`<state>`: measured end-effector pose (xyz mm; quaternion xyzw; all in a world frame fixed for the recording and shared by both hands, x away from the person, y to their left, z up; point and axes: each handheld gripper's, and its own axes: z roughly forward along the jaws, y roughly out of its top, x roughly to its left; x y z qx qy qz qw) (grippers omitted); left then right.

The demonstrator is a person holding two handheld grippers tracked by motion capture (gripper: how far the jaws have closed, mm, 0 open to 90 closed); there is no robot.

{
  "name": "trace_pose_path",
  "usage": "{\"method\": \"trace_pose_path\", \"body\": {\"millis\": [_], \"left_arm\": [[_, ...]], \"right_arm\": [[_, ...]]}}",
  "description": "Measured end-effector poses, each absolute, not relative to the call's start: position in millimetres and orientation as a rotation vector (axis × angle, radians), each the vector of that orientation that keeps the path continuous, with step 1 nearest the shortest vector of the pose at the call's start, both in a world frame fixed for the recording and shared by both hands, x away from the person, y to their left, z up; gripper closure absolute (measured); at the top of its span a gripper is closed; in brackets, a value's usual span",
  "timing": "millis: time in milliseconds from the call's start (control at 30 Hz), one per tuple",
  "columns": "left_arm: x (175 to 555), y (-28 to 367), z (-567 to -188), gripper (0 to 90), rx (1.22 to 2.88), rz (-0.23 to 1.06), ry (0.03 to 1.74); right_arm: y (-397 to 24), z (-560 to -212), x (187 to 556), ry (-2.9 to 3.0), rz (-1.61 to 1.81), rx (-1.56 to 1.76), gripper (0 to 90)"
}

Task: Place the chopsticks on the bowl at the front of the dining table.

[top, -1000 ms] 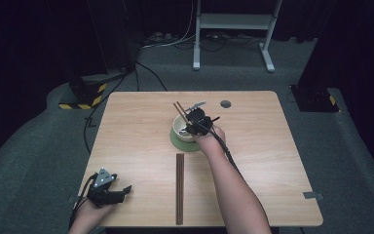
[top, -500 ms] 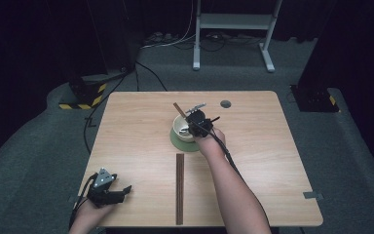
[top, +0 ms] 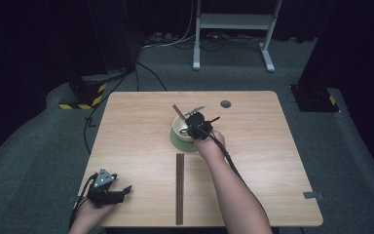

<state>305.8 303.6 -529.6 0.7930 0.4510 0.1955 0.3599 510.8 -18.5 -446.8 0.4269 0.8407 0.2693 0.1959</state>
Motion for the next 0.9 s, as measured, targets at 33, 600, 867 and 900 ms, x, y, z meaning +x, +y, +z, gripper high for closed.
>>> {"method": "trace_pose_path", "body": {"millis": [33, 600, 867, 900], "left_arm": [[306, 304, -530, 22.3, 2.044, 0.504, 1.163], [301, 295, -525, 46.7, 2.05, 0.53, 1.182], [321, 262, -512, 71.3, 2.044, 0.587, 1.199], [326, 257, -509, 73.1, 2.025, 0.578, 1.205]], "right_arm": [[-18, -447, 510, 2.35, 0.758, 1.217, 78.0], [-92, -430, 449, 2.211, 1.017, 1.13, 84.5], [-137, -463, 420, 2.159, 1.122, 1.136, 89.9], [-138, -466, 419, 2.164, 1.129, 1.133, 89.9]]}}
